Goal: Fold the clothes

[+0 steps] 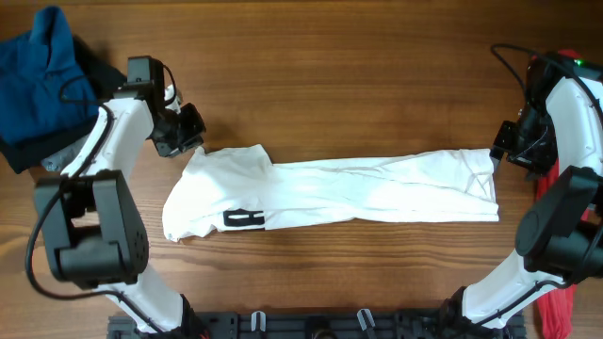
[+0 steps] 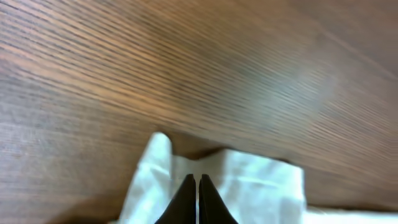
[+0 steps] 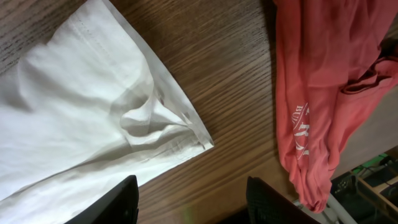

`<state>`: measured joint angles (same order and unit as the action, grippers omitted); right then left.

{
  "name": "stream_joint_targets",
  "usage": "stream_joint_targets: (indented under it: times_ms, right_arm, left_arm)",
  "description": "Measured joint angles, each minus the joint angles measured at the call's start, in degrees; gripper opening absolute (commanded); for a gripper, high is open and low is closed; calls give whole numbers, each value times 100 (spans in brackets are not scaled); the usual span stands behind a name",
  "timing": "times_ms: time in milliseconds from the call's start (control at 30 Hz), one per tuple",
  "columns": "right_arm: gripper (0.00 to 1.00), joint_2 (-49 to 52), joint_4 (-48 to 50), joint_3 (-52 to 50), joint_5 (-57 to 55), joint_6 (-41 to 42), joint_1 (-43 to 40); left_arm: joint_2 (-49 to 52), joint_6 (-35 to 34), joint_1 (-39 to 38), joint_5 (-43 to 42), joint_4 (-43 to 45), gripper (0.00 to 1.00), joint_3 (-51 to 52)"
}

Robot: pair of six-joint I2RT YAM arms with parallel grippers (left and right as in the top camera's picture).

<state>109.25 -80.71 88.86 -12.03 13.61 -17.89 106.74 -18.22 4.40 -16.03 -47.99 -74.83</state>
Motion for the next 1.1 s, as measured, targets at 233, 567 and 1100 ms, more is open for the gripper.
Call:
stream_joint_targets:
  times_ms: [233,567,1100]
  right_arm:
    - [56,0,0,0,0,0,0]
    - [56,0,-2,0,0,0,0]
    - [56,0,-2,0,0,0,0]
  left_arm:
    - [-632,144,0,-24,-258,29,-70]
    - [44,162,0,422,-306,46,-96]
    - [789,409,0,28,-350,4,-96]
